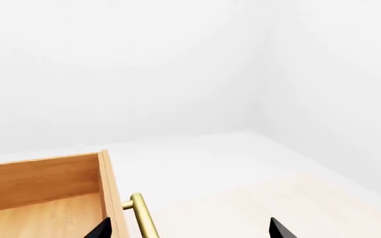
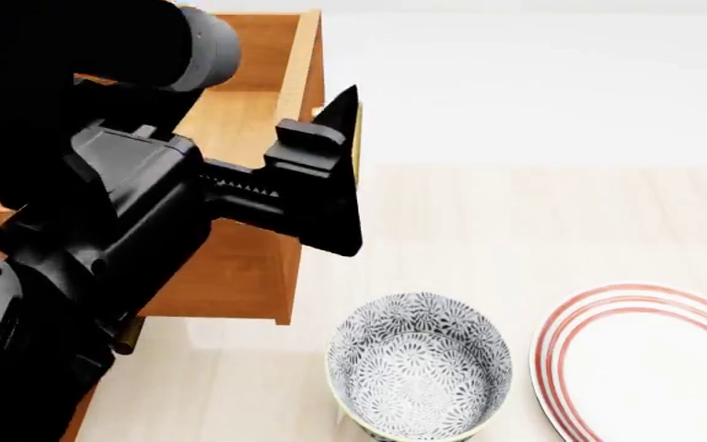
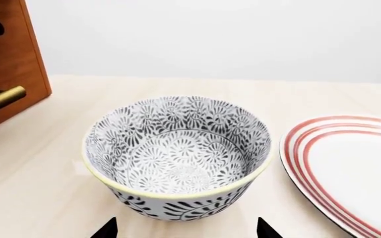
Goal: Open the top drawer of the cabinet.
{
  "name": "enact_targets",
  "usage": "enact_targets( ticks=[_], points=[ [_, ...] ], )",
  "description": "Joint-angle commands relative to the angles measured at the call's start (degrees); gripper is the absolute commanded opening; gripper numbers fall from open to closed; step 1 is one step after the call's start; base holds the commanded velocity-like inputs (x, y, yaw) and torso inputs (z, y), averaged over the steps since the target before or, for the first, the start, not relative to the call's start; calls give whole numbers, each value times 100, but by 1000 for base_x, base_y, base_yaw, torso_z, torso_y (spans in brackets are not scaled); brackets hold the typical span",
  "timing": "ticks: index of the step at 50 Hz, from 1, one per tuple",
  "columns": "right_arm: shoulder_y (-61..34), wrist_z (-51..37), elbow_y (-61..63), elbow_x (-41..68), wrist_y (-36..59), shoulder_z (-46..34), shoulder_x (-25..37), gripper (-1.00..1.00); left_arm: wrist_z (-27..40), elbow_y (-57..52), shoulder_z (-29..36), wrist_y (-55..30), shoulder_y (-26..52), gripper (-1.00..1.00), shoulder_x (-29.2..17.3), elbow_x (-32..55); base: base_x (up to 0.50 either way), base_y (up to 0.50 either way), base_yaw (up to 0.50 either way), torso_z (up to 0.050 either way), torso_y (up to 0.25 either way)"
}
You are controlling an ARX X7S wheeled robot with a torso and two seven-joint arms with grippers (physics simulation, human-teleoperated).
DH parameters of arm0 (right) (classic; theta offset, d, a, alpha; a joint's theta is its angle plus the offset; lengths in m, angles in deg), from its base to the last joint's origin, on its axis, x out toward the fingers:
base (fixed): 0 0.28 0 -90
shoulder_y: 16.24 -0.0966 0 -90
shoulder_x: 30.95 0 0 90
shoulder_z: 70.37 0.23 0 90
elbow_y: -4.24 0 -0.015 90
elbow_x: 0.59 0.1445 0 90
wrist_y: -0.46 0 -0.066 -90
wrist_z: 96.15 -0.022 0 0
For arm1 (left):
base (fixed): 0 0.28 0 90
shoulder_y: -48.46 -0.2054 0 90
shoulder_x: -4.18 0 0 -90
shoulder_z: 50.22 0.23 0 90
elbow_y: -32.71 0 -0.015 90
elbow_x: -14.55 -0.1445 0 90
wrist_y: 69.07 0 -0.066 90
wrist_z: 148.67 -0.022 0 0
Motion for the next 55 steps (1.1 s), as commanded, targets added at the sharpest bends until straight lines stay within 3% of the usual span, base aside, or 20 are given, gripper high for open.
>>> enact_targets(
  ticks=[1,14,27,39,55],
  points=[
    [-12,76,-2,-111,4,108,-100,100,193,-1607,134,-13,-460,100,-267,-1025,0,0,0,0,0],
    [-29,23,22,-86,55,115,-92,100,5,-2284,695,-45,-1288,100,-616,-2478,0,0,0,0,0],
    [-55,33,-53,-61,49,106,-103,100,-38,-2585,1948,-240,-2060,100,-980,-5406,0,0,0,0,0],
    [-34,21,-49,-75,44,75,-90,100,549,-1560,3062,375,-2850,100,-1372,-7895,0,0,0,0,0],
    [-36,-93,-67,-137,-171,153,-111,100,1539,43,3420,1981,-3778,100,-1611,-9189,0,0,0,0,0]
  ],
)
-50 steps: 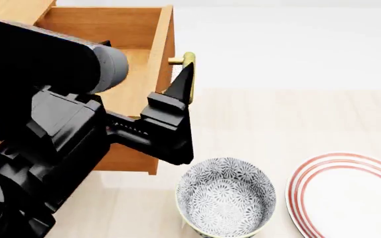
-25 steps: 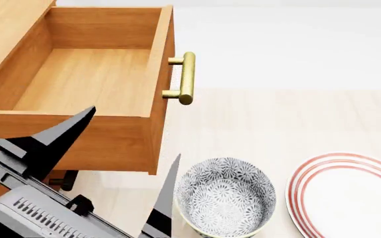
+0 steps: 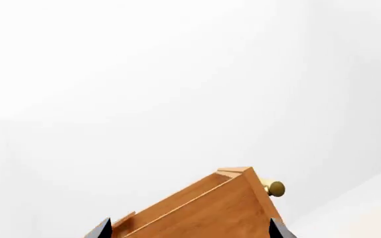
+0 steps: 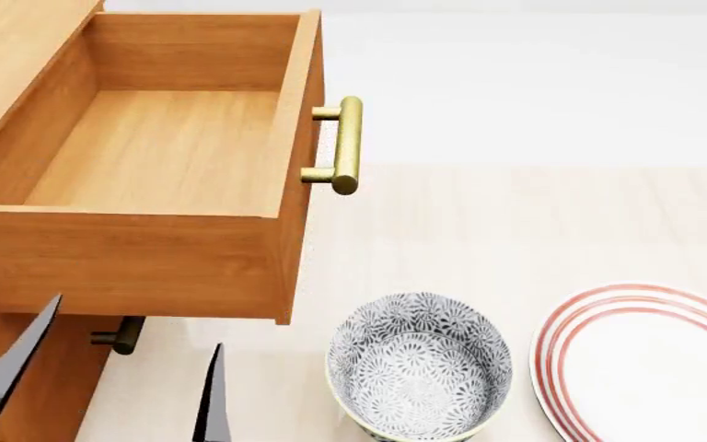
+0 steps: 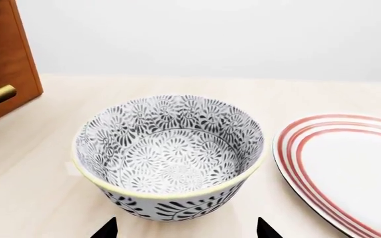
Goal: Open the top drawer of the cabinet.
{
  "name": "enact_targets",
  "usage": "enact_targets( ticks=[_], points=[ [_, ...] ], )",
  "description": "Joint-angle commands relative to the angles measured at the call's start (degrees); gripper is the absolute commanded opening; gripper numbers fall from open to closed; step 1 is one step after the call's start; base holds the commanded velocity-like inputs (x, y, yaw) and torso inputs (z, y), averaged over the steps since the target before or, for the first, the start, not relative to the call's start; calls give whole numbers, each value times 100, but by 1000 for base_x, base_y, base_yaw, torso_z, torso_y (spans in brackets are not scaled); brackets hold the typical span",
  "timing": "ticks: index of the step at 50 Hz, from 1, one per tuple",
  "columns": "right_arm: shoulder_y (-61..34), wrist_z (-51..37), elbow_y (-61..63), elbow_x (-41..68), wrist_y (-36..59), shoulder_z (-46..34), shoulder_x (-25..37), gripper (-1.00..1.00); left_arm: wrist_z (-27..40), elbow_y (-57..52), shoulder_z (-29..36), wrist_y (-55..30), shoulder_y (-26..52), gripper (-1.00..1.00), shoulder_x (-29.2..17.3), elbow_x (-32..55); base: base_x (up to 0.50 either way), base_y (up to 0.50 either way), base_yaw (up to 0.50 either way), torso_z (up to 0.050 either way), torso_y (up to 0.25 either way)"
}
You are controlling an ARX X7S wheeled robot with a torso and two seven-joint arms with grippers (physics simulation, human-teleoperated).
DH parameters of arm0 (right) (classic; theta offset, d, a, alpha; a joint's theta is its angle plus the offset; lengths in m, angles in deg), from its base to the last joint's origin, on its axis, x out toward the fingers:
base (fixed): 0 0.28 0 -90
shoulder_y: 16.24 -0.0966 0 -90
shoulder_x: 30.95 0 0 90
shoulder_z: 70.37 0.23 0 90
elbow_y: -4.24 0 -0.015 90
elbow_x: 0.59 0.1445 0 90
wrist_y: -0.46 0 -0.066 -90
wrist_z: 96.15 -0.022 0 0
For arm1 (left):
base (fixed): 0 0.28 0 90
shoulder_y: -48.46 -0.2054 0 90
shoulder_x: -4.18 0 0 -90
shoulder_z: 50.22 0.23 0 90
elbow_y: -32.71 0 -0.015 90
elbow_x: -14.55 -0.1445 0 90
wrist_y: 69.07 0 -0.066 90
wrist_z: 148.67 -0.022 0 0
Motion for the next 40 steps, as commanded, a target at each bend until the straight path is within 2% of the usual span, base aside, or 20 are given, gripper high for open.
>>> enact_targets(
  ticks=[1,11,20,24,28,33,35,37,40],
  points=[
    [11,19,14,-146,-168,183,-110,100,575,1008,174,975,-622,100,-51,-1139,0,0,0,0,0],
    [62,-47,33,-217,-518,274,-126,100,1125,1550,81,1425,-957,100,-75,-1418,0,0,0,0,0],
    [246,-56,84,-295,-1615,555,-174,100,1676,1745,-308,1784,-1210,100,-262,-1498,0,0,0,0,0],
    [424,-75,9,-451,-2866,902,-256,100,1828,1767,-1212,2206,-1814,100,-483,-1882,0,0,0,0,0],
    [570,34,47,-406,-3682,1086,-294,100,1825,1668,-1972,2308,-2281,100,-595,-2122,0,0,0,0,0],
    [615,-267,-94,-847,-4196,1467,-405,100,1810,1568,-2622,2211,-2622,100,-685,-2295,0,0,0,0,0],
    [634,-457,-179,-1227,-4597,1733,-491,100,1823,1436,-3029,2054,-2955,100,-721,-2666,0,0,0,0,0],
    [700,-789,-177,-1960,-5038,2178,-650,100,1827,1416,-3668,2100,-3414,100,-679,-2897,0,0,0,0,0],
    [710,-881,-284,-1937,-5193,2288,-673,100,1833,1265,-4760,2077,-3994,100,-533,-3006,0,0,0,0,0]
  ],
)
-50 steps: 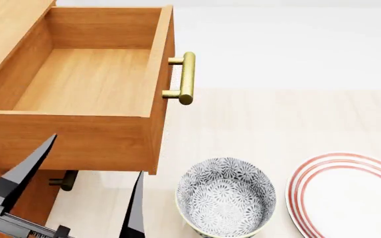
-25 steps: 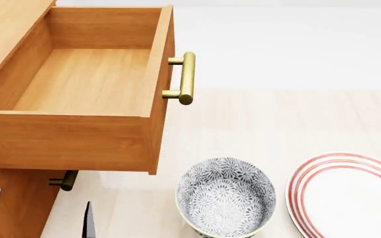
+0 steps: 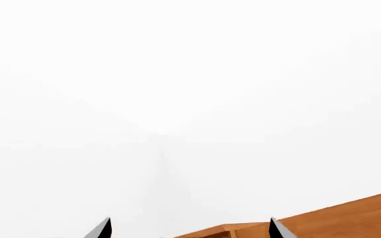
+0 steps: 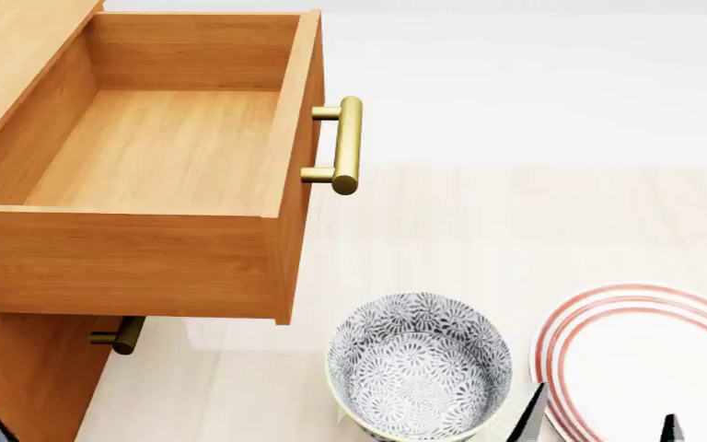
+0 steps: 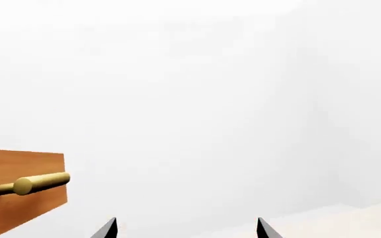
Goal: Open the top drawer of the cabinet.
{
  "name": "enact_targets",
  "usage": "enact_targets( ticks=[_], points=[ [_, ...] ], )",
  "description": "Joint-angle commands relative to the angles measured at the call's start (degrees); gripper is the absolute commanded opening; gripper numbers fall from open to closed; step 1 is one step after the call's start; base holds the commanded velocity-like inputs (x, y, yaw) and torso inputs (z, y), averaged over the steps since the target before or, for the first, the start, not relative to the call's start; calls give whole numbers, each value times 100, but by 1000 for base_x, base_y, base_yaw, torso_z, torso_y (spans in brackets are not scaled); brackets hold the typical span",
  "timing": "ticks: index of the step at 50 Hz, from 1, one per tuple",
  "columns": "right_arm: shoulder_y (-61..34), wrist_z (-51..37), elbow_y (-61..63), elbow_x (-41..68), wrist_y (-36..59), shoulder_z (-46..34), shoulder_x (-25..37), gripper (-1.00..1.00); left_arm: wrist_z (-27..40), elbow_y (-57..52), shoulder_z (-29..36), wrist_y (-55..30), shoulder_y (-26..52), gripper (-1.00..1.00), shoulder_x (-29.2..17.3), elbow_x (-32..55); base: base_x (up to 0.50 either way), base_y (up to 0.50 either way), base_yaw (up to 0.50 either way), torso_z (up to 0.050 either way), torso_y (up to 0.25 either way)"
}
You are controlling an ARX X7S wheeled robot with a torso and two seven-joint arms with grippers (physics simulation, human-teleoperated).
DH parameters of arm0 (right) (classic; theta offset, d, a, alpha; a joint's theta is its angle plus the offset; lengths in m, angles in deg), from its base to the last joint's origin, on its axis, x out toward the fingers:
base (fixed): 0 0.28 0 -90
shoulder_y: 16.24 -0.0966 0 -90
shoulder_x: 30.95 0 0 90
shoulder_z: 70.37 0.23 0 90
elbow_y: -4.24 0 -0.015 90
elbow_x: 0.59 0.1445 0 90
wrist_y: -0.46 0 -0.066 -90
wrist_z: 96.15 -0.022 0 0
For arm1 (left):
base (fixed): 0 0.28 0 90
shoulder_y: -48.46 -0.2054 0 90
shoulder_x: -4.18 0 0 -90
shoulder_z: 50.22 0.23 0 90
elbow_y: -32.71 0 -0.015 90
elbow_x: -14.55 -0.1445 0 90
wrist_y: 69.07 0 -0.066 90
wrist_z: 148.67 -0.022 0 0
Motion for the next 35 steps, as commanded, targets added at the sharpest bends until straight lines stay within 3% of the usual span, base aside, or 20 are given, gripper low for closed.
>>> enact_targets(
  ticks=[1,10,21,35],
  points=[
    [168,-442,-200,-1029,-1450,996,-361,100,0,-291,-2643,58,-1544,100,154,-768,0,0,0,0,0],
    [10,-889,94,-1443,-1601,1711,-384,100,-35,-625,-4332,5,-2279,100,481,-836,0,0,0,0,0],
    [-281,-1341,924,-1896,-1460,2788,-216,100,-140,-1090,-5655,-327,-2469,100,531,-654,0,0,0,0,0],
    [-294,-1557,2027,-1554,-806,3561,131,100,-477,-2236,-7090,-941,-2901,100,365,-457,0,0,0,0,0]
  ],
)
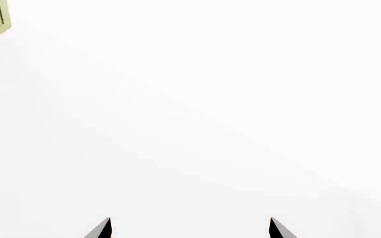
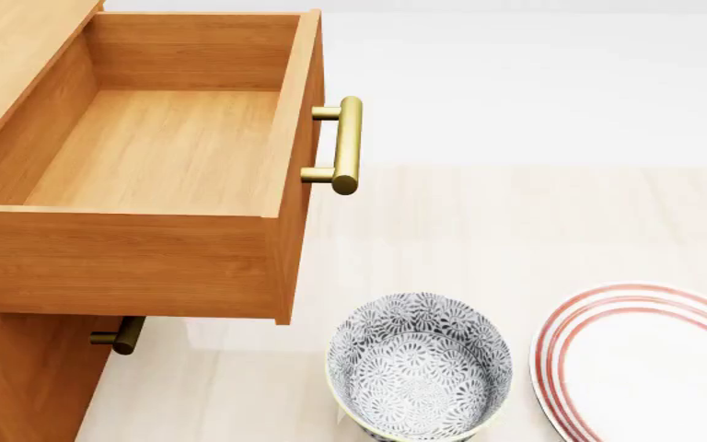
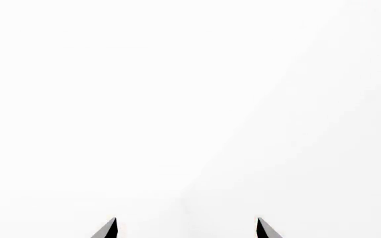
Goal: Open the top drawer of the cabinet.
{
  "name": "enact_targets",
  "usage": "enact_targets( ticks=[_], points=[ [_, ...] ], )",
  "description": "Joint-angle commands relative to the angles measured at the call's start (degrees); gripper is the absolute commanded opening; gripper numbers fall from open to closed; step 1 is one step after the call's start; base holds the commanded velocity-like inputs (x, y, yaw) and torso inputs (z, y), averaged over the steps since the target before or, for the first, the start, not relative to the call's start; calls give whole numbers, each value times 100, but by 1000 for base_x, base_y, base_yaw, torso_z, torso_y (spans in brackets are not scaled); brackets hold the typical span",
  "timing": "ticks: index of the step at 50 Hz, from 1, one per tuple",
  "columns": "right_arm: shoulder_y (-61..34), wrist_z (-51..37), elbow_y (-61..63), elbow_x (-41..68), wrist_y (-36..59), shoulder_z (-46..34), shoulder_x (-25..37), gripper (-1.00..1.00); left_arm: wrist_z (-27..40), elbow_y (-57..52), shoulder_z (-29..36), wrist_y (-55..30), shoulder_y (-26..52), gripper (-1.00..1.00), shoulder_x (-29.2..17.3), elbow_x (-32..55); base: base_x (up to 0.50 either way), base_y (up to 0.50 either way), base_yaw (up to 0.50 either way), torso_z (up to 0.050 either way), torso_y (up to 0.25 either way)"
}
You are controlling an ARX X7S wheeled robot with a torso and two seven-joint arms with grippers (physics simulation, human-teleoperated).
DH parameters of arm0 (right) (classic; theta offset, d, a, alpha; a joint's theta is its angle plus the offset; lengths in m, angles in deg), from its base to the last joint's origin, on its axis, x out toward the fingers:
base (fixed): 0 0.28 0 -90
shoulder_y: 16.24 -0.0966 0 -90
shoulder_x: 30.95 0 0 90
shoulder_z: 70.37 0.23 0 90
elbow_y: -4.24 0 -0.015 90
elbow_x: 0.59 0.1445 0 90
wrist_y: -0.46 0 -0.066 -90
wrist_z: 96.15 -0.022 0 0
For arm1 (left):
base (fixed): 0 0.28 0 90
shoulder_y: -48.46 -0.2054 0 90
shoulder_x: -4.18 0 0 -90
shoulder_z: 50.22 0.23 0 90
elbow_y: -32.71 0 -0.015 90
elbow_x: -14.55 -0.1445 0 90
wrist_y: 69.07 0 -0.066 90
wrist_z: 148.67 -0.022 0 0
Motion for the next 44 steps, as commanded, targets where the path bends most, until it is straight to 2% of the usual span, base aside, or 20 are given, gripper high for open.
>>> enact_targets(
  ticks=[1,12,44],
  points=[
    [-91,-121,928,0,439,789,140,100,-314,-798,-1394,-397,-380,100,40,92,0,0,0,0,0],
    [-125,-83,956,-8,539,681,173,100,-545,-833,-1640,-492,-319,100,21,179,0,0,0,0,0],
    [-182,-68,752,-106,501,432,154,100,-881,-579,-1366,-430,-87,100,163,-83,0,0,0,0,0]
  ],
)
